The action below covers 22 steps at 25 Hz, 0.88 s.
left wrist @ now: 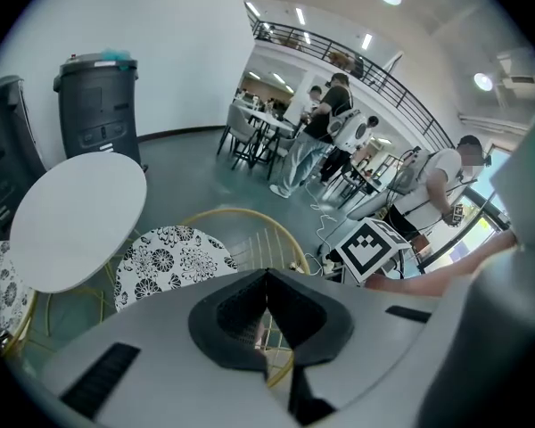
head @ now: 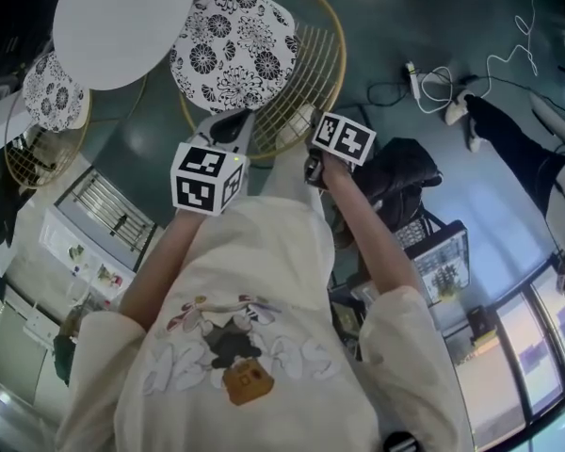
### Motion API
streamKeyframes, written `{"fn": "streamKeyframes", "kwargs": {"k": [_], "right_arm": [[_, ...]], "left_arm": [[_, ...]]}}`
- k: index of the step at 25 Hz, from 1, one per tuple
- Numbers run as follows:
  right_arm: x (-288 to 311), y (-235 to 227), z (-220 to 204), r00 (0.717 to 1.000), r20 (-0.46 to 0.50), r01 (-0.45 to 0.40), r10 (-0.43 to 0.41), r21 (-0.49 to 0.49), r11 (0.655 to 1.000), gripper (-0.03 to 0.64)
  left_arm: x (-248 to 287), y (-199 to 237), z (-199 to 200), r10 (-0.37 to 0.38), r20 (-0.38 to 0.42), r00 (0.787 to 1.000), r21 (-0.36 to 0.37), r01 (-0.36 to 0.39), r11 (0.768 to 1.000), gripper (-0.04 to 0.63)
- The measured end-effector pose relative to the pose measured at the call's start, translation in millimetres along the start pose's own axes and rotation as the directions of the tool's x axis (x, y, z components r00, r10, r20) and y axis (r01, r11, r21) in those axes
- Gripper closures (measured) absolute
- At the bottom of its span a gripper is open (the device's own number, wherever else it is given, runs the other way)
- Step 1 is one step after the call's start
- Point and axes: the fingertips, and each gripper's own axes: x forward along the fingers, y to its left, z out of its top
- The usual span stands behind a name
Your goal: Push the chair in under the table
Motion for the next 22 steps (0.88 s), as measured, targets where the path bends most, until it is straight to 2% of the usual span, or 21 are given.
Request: {"fn": "streamKeyframes", "kwargs": {"k": [15,22], "right_arm": [[-1.3,10.9,-28.9,0.999,-0.037,-0.010,0.010,0.019,1.000,0.537],[-8.1,6.6,-28.8,0.999,-0.039,0.002,-0.001,0.042,0.999,0.537]], "left_arm": [[-9.4,2.7,5.9,-0.005,0.007,1.000,0.026,0.005,1.000,0.586],[-17.0,-19.9,2.3,-0.010,0.012,1.000,0.040,0.009,0.999,0.586]]}}
